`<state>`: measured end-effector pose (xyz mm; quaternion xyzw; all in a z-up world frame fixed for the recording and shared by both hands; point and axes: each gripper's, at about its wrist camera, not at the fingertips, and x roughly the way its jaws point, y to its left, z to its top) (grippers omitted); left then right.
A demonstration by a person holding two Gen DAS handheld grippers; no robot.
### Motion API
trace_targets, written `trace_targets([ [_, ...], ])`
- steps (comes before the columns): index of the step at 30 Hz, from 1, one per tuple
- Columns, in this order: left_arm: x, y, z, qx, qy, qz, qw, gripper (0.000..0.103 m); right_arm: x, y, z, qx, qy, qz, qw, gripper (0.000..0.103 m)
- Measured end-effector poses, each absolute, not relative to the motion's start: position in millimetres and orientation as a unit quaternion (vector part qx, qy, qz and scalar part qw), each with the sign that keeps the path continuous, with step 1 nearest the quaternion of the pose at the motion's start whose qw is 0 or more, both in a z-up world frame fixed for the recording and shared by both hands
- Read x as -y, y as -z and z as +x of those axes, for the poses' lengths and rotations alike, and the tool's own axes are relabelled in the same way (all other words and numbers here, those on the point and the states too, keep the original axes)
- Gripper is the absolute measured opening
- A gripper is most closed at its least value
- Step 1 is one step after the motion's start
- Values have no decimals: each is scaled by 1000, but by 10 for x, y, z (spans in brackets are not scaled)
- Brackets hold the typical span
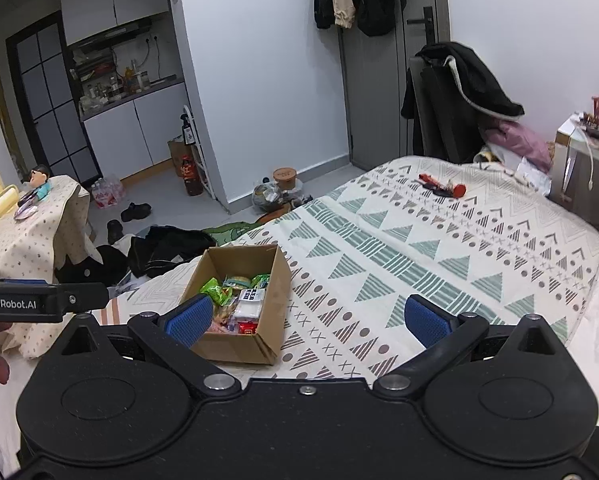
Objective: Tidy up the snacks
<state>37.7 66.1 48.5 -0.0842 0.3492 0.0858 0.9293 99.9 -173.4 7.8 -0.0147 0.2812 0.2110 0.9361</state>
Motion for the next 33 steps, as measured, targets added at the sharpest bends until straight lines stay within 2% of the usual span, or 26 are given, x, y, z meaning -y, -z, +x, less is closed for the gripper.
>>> trace_targets([
  [33,-661,-385,296,-348,-77,-89,930,103,1764,-45,914,-285,-206,0,936,103],
])
